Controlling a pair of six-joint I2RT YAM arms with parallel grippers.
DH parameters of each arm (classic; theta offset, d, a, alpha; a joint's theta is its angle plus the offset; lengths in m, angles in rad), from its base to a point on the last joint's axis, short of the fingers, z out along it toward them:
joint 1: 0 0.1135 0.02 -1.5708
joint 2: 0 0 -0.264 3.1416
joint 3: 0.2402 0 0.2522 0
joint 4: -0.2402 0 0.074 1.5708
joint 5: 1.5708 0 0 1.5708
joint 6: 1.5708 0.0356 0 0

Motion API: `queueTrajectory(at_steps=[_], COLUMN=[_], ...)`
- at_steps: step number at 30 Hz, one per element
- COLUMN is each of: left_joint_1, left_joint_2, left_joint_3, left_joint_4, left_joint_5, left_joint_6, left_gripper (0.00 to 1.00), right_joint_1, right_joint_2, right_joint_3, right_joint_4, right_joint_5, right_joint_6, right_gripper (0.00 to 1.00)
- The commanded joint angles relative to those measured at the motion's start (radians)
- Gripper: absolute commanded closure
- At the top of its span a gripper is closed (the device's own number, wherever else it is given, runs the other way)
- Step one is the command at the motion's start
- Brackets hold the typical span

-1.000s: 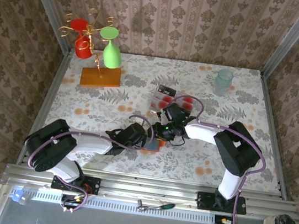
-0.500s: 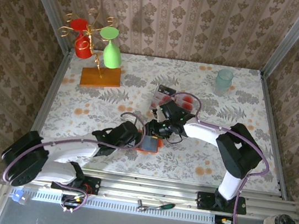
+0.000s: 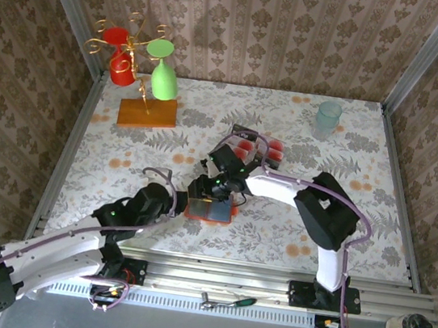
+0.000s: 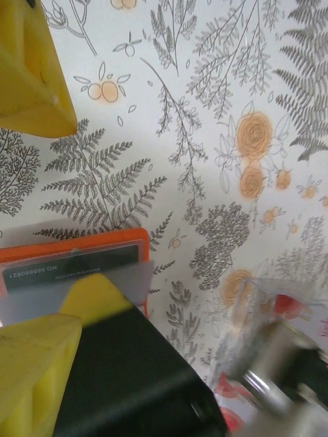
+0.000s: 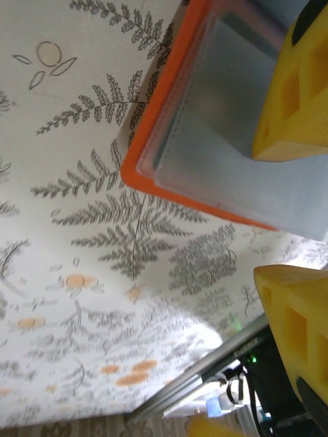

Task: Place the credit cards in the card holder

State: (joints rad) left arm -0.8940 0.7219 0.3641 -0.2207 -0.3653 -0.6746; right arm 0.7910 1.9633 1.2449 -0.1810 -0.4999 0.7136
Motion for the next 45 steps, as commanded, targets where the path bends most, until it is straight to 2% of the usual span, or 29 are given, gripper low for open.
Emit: queueTrajectory(at_steps=[1,9,19,23,27,30,34,41,45], left_joint_1=[0.016,0.029,0.03,0.029,0.029,0.028,0.027,0.021,0.017], left_joint_2=[-0.043,-0.029,0.115,0.204,0.319,0.401,0.494,0.579,0.602], left_joint_3=[-0.017,-0.02,0.039,0.097,0.156,0.182,0.212,0.238,0.249], left_joint_4=[-0.073,-0.054,0.03,0.064,0.09,0.114,0.129,0.141,0.132], left_joint_5=[-0.015,0.003,0.04,0.061,0.083,0.085,0.09,0.088,0.086], left_joint_6=[-0.017,-0.013,0.021,0.054,0.084,0.094,0.098,0.102,0.11], left_gripper=[0.3,0.29,0.28,0.28,0.27,0.27,0.26,0.25,0.25], right_joint_1=[0.003,-0.001,-0.046,-0.083,-0.096,-0.096,-0.094,-0.088,-0.088], right_joint_2=[0.053,0.011,-0.163,-0.275,-0.373,-0.406,-0.413,-0.337,-0.287], right_joint_3=[0.042,0.032,-0.062,-0.15,-0.207,-0.241,-0.276,-0.283,-0.283], right_joint_4=[-0.061,-0.07,-0.067,-0.106,-0.237,-0.295,-0.309,-0.245,-0.216], right_joint_5=[0.017,0.016,0.059,0.146,0.337,0.429,0.468,0.409,0.387], right_joint_6=[-0.006,-0.02,-0.027,-0.042,-0.115,-0.158,-0.182,-0.18,-0.176], right_gripper=[0.55,0.55,0.55,0.55,0.52,0.5,0.48,0.5,0.55])
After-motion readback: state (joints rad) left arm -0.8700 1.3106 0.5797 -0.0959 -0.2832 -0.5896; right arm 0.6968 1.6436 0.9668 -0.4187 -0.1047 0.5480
